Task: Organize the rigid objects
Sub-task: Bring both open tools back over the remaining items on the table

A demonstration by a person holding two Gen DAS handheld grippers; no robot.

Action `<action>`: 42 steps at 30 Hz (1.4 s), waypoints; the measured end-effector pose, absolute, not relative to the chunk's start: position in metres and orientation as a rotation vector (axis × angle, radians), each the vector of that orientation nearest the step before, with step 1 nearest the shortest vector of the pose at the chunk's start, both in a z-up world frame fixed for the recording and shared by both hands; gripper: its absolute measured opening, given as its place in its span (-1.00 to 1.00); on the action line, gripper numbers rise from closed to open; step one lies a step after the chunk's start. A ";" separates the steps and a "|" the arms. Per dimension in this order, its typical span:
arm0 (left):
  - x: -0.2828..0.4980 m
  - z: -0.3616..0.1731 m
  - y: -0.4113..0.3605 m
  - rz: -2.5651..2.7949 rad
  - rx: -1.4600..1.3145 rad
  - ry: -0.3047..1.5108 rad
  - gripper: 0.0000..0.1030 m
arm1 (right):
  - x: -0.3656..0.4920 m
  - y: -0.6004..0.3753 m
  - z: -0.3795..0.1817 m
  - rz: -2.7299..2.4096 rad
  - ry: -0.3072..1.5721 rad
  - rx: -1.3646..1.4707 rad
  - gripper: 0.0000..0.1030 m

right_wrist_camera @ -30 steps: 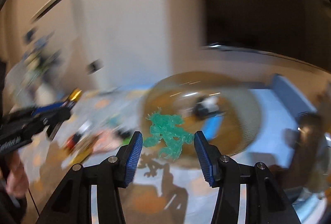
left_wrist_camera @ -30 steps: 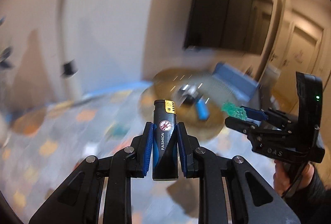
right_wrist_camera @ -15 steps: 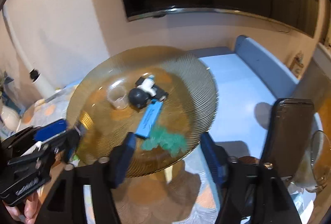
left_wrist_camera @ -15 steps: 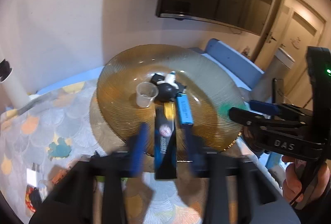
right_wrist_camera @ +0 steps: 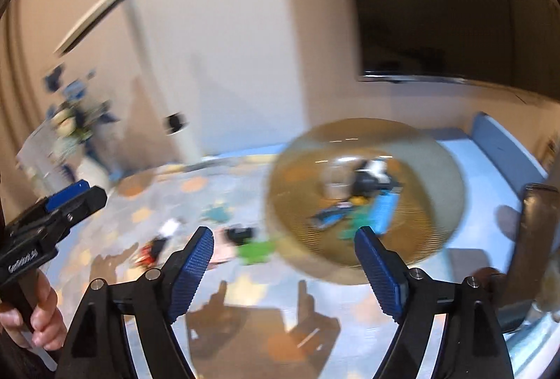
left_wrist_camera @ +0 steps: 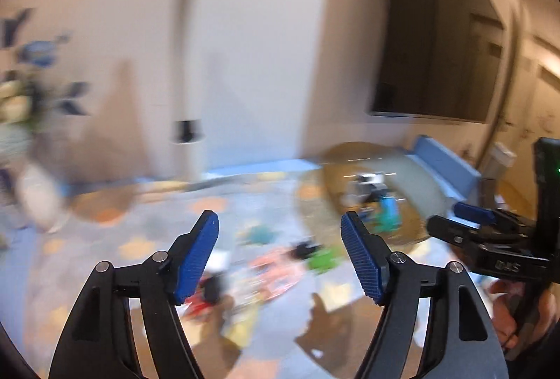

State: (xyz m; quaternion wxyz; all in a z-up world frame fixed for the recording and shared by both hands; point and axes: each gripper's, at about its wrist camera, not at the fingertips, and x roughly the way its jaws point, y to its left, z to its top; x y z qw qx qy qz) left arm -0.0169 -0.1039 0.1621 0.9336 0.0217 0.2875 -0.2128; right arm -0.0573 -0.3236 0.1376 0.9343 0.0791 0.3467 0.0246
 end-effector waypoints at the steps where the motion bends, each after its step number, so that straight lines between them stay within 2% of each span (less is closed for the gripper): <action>1: -0.022 0.161 -0.091 -0.400 0.048 0.586 0.38 | -0.058 -0.310 0.134 0.077 0.707 0.156 0.59; 6: -0.039 0.133 -0.034 -0.229 0.060 0.597 0.56 | -0.060 -0.251 0.105 0.175 0.722 0.138 0.60; 13: -0.029 0.065 0.008 -0.109 0.048 0.674 0.56 | -0.049 -0.215 0.046 0.192 0.798 0.081 0.60; 18: -0.017 0.029 0.024 -0.155 -0.073 0.762 0.56 | -0.043 -0.222 0.031 0.178 0.831 0.101 0.60; 25: -0.018 0.026 0.027 -0.162 -0.101 0.767 0.56 | -0.040 -0.224 0.025 0.182 0.863 0.128 0.60; 29: -0.018 0.025 0.025 -0.157 -0.095 0.772 0.56 | -0.044 -0.221 0.028 0.173 0.838 0.101 0.72; 42: -0.014 0.023 0.028 -0.158 -0.104 0.788 0.56 | -0.044 -0.204 0.026 0.159 0.838 -0.002 0.72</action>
